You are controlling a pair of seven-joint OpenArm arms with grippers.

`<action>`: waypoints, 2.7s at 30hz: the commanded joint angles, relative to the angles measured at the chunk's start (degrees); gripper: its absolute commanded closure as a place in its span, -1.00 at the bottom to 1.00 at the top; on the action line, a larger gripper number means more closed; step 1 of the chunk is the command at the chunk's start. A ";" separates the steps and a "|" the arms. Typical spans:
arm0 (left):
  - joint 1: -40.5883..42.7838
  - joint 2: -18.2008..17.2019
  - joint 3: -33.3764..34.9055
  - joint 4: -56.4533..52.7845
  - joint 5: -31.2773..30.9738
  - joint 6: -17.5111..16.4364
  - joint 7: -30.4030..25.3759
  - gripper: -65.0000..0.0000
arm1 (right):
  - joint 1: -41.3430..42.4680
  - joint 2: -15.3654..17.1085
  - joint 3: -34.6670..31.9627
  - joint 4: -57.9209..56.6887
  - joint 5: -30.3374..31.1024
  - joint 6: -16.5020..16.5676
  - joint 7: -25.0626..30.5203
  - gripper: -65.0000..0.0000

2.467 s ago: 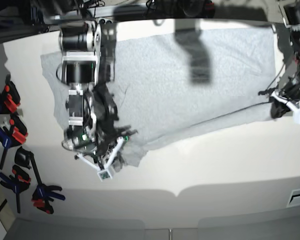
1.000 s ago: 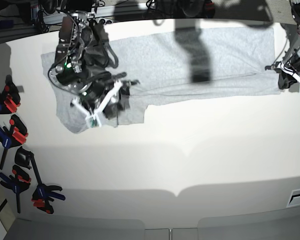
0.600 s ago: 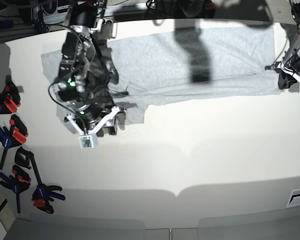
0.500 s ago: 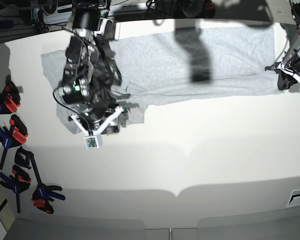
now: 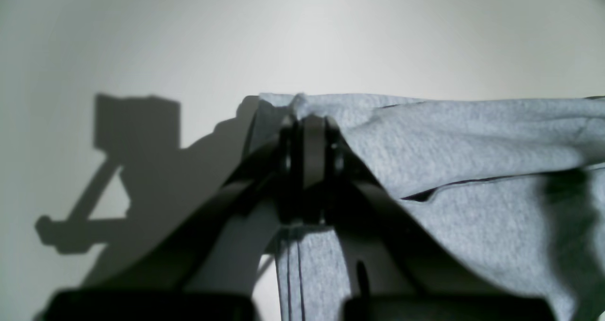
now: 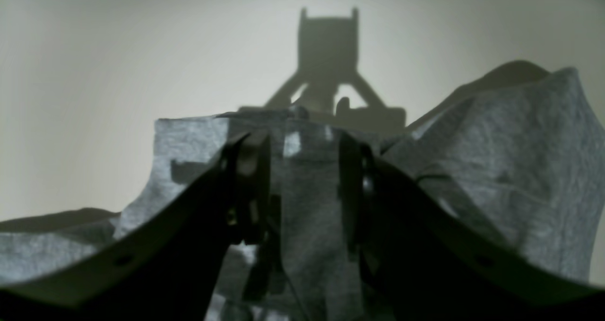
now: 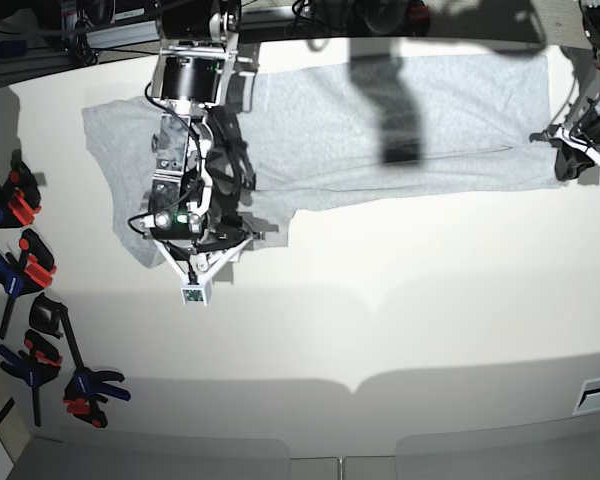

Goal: Fold the T-shirt properly
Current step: 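Lift the hem corners with both grippers and fold them over the shirt, then lay the folded edge onto the shirt's opposite edge and open both grippers, then regrasp the folded edge with both grippers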

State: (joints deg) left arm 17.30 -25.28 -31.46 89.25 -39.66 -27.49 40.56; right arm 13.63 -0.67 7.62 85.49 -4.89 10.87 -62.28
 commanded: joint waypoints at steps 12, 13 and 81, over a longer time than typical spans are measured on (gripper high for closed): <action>-0.33 -1.22 -0.44 1.01 -0.94 -0.22 -1.31 1.00 | 1.62 0.02 -0.07 -5.66 -0.79 -0.98 4.94 0.61; -0.33 -1.22 -0.42 1.01 -0.94 -0.22 -1.31 1.00 | 1.62 0.02 -0.09 -5.75 -0.76 -0.96 5.40 0.79; 4.15 -3.82 -0.44 1.01 -3.93 -10.10 2.71 1.00 | -41.42 3.37 13.75 45.46 6.80 10.16 6.60 1.00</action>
State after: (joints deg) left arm 21.69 -27.68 -31.44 89.27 -42.74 -37.52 44.56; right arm -27.79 2.52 21.17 129.93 1.76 21.58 -56.82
